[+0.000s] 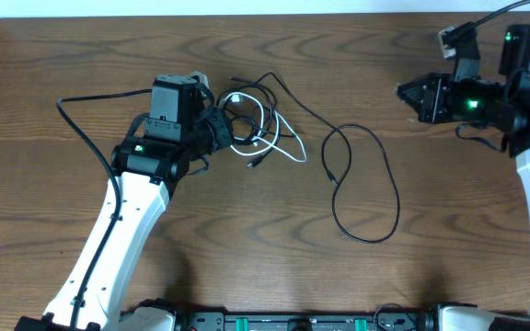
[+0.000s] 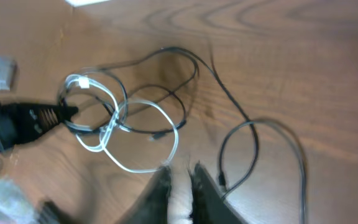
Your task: Untangle cables
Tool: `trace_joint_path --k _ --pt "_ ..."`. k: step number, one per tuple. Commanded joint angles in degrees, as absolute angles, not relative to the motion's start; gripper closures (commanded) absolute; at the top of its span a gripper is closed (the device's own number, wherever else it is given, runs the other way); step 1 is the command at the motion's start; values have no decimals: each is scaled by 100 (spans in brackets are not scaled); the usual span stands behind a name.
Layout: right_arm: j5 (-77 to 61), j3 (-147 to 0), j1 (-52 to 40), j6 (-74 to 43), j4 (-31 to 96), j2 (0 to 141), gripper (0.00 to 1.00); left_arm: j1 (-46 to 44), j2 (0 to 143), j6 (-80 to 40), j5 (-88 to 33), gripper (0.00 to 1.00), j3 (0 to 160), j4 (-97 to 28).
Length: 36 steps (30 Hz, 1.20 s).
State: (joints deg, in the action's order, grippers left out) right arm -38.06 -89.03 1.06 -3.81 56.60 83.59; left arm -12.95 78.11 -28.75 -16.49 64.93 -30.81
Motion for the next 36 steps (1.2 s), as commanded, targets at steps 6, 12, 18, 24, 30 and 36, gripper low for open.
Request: trace_joint_path --k 6,12,18,24,30,36 --pt "-3938 -8917 -954 1553 5909 8901 43 -1293 7747 -5804 -1905 92 6473 -2993" --pt "-3896 -8917 -1588 3105 5964 9362 38 -1293 7747 -7559 -2471 92 6473 -3017" --pt "-3621 -8917 -1879 3542 5415 9765 35 -1293 7745 -7553 -2803 92 6473 -3124" --pt "-3057 -8917 -1994 3535 4700 10033 34 -1293 7745 -7553 -2832 92 6473 -3245" --pt "-3033 -8917 -1997 3098 4187 10055 32 -1293 7745 -7550 -2829 92 6473 -3256" --pt "-2985 -8917 -1999 2661 3848 10057 33 -1293 7745 -7548 -2832 92 6473 -3256"
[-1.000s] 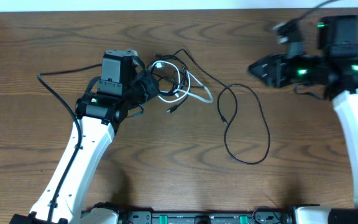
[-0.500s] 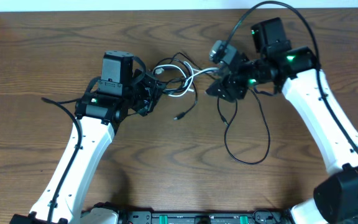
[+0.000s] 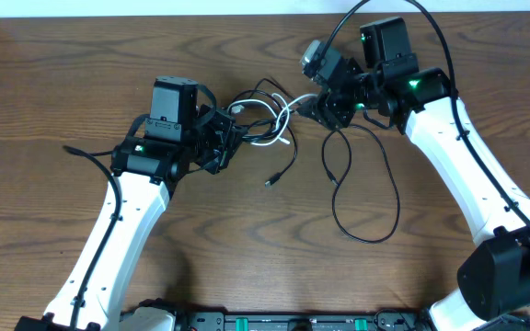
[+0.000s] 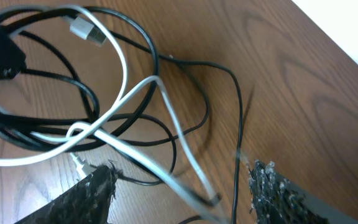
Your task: Untangle cables
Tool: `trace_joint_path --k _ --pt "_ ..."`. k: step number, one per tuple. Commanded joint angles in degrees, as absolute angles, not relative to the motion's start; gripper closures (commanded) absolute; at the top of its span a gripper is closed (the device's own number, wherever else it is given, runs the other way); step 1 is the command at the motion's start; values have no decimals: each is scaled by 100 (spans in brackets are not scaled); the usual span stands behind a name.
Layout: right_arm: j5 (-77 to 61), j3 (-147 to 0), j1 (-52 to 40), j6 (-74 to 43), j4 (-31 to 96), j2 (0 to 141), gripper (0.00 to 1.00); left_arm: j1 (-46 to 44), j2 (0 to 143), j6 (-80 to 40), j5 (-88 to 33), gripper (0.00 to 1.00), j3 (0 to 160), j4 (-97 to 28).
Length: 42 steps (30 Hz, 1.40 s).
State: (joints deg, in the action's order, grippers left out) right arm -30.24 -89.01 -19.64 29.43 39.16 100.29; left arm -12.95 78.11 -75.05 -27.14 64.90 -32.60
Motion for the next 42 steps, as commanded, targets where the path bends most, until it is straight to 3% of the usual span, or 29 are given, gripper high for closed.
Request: trace_joint_path --k 1,11,15,17,19,20,27,35,39,42 --pt "-2987 -8917 -1999 2663 3828 10057 33 -1293 7745 -7548 -2829 92 6473 -3258" --pt "-2895 -8914 -2082 3225 3398 10519 33 -1293 7745 -7529 -2829 92 6473 -3256" --pt "-2860 -8914 -2106 3186 2858 10707 38 -1293 7747 -7529 -2832 92 6473 -3258" --pt "-2832 -8914 -2104 3074 2609 10711 60 -1293 7747 -7529 -2832 92 6473 -3258" --pt "-2668 -8914 -2097 2733 2333 10672 91 -1293 7747 -7529 -2829 92 6473 -3258" --pt "-2580 -8914 -2088 2550 2228 10659 99 -1293 7747 -7526 -2829 92 6473 -3258" --pt "-2043 -8917 -1619 1081 1975 10138 99 -1293 7747 -7531 -2458 92 6473 -3546" --pt "-2829 -8917 -10 -506 1905 9271 99 -1293 7747 -7529 -2182 92 6473 -3898" --pt "-3664 -8917 502 -661 2043 9271 99 -1293 7747 -7529 -2180 92 6473 -3896" --pt "-3811 -8917 467 -497 2397 9279 99 -1293 7747 -6816 -2222 92 6473 -3747"
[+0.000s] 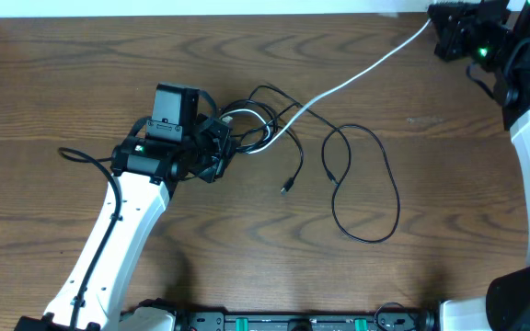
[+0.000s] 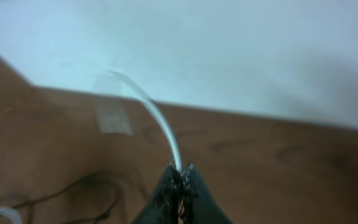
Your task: Untangle cables
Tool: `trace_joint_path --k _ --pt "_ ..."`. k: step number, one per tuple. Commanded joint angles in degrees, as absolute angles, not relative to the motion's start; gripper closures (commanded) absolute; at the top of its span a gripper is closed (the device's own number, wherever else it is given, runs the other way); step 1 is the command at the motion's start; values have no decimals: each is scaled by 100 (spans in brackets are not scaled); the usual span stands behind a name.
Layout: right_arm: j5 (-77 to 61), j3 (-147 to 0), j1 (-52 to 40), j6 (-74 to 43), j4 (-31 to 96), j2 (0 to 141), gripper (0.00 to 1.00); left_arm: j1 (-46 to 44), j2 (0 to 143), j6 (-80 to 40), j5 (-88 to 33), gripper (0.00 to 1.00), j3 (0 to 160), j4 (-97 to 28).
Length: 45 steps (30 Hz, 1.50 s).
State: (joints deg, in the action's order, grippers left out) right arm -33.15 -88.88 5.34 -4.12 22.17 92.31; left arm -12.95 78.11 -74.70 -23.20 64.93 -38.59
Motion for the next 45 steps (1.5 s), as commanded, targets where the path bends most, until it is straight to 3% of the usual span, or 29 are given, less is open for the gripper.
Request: trace_joint_path --k 1,5,14,25,30,36,45 --pt "-3811 -8917 416 -342 2519 9279 98 -1293 7747 -6211 -2342 92 6473 -3581" --pt "-3811 -8917 248 108 2965 9279 84 -1293 7747 -4340 -2842 92 6473 -2832" --pt "-3791 -8917 121 506 4333 9279 86 -1293 7747 -2847 -2851 92 6473 -1160" --pt "-5802 -8917 -633 1892 4235 9279 61 -1299 7747 -2060 -3531 92 6473 -464" --pt "-5688 -8917 -1247 1865 3962 9279 61 -1308 7747 -1990 -3756 92 6473 -714" --pt "-4178 -8914 -1809 1212 3806 9301 63 -1396 7747 -2008 -4217 92 6473 -832" --pt "-3776 -8912 -2027 1035 3601 9373 62 -1396 7747 -2018 -4851 92 6473 -1166"
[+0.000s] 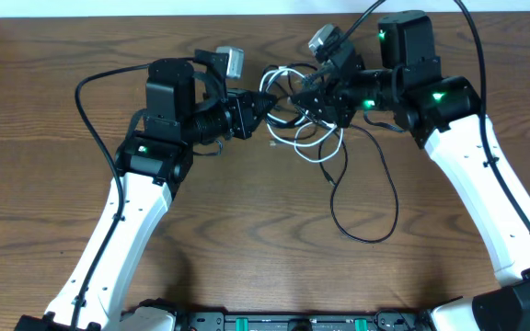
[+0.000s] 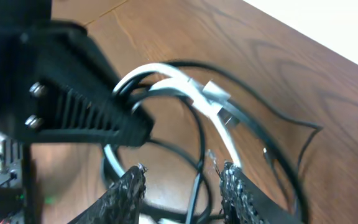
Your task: Untangle cables
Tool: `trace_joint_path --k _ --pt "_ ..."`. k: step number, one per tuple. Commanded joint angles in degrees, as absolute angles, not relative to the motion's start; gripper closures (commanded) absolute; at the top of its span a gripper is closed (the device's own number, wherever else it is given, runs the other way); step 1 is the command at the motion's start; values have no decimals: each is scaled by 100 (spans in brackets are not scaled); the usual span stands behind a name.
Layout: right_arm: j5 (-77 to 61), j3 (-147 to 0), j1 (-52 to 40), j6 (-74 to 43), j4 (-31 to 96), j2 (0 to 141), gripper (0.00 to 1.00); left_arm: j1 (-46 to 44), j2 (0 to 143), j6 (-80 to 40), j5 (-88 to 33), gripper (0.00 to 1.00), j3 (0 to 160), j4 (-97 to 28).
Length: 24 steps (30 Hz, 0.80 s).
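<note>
A tangle of white cable [image 1: 315, 154] and black cables [image 1: 288, 108] lies at the back middle of the table. One long black loop [image 1: 396, 198] trails toward the front right. My left gripper [image 1: 263, 101] reaches in from the left, shut on strands of the tangle. My right gripper [image 1: 304, 99] faces it from the right, right at the tangle. In the right wrist view the right gripper [image 2: 182, 180] is open, with a black strand crossing between its fingers. The white cable [image 2: 173, 73] and its plug [image 2: 215, 93] curve just beyond, beside the left gripper's finger [image 2: 86, 99].
The wooden table [image 1: 247, 248] ends at a white wall along the back edge [image 1: 109, 11]. The left arm's own black lead [image 1: 88, 85] arcs over the table at the left. The two arms almost meet at the tangle.
My right gripper was shut on the white cable at the far right back corner, the cable stretched taut. Now it is open at the tangle and the white cable lies looped. The left gripper sits farther back and right.
At first my right gripper was shut, far to the right, while the left was at the tangle. Then the right was open at the tangle. Then it held the white cable stretched to the back right corner. Now it is open at the tangle again, facing the left gripper.
</note>
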State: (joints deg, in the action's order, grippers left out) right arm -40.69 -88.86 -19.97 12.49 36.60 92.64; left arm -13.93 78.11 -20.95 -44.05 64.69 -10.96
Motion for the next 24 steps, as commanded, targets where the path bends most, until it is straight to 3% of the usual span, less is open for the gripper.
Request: trace_joint_path --k 1,7,12,19,22,24 --pt "-3671 -8912 -2027 952 3570 9391 62 -1396 7747 -2018 -4864 92 6473 -1227" --pt "-3544 -8912 -2038 773 3424 9557 57 -1396 7747 -2016 -4864 92 6473 -1686" --pt "-3671 -8912 -2132 775 3398 9671 48 -1396 7747 -2016 -4864 92 6473 -1772" --pt "-3752 -8912 -2239 775 3474 9710 47 -1396 7747 -2016 -4668 92 6473 -1754" --pt "-3699 -8912 -2239 775 3588 9710 50 -1396 7747 -2018 -4646 92 6473 -1752" --pt "-3271 -8912 -2239 742 3706 9717 61 -1396 7747 -2018 -4648 92 6473 -1754"
